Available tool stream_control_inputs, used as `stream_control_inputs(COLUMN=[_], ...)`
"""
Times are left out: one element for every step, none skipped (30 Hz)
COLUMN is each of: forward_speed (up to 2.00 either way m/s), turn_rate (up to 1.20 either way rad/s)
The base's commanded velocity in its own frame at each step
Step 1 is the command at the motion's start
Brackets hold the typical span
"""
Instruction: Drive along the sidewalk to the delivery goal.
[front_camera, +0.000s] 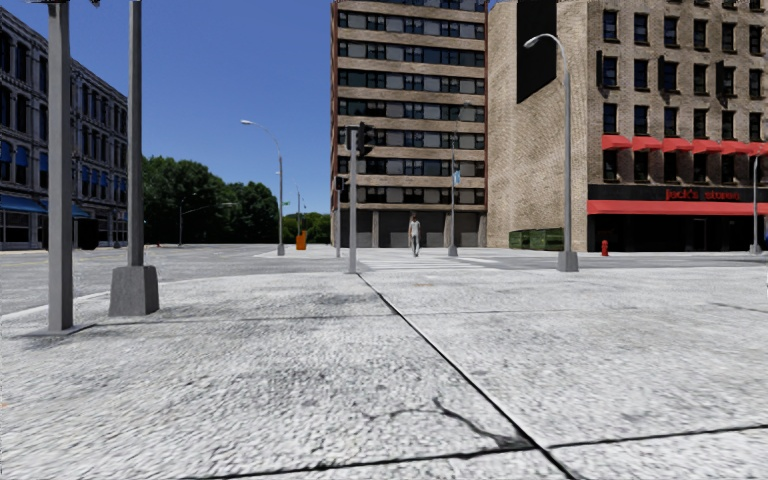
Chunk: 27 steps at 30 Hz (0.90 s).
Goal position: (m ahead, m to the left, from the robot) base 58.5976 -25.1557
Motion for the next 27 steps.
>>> stream_control_inputs(forward_speed=[2.00,2.00,2.00,2.00,2.00,2.00,2.00,2.00,2.00,2.00,2.00,2.00,2.00,2.00,2.00,2.00,2.00,2.00,2.00,2.00,2.00,2.00,2.00,2.00,2.00,2.00,2.00], turn_rate=[-0.29,-0.29,-0.29,-0.29,-0.29,-0.29,-0.28,0.00,0.00,0.00,0.00,0.00,0.00,0.00,0.00,0.00,0.00,0.00,0.00,0.00,0.00,0.00,0.00,0.00,0.00,0.00,0.00])
